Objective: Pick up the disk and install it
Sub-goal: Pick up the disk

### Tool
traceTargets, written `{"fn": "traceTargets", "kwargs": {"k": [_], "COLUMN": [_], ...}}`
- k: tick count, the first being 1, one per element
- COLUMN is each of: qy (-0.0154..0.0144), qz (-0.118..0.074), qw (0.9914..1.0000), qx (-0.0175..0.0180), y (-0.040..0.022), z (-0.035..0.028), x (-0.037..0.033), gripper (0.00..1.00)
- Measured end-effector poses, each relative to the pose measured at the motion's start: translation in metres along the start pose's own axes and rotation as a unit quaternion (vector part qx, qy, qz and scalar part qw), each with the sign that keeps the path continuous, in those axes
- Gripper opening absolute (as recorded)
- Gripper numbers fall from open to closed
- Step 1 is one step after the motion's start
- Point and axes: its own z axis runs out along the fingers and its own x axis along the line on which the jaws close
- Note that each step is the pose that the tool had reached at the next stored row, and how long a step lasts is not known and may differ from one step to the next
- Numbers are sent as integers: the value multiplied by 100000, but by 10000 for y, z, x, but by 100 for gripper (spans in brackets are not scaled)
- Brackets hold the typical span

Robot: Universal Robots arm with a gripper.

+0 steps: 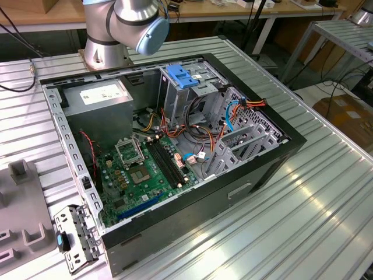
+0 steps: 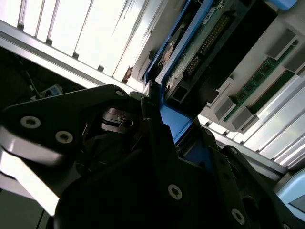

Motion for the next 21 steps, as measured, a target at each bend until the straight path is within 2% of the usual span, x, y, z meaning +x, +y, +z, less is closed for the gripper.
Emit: {"fn": "traceTargets", "kwargs": {"k": [9,21], "qy": [28,24], "qz": [1,0], "qw": [100000,100000], "qx": [17,27], "y": [-2,-3], "z": [-142,-223], "x": [0,0], "gripper": [37,37]}}
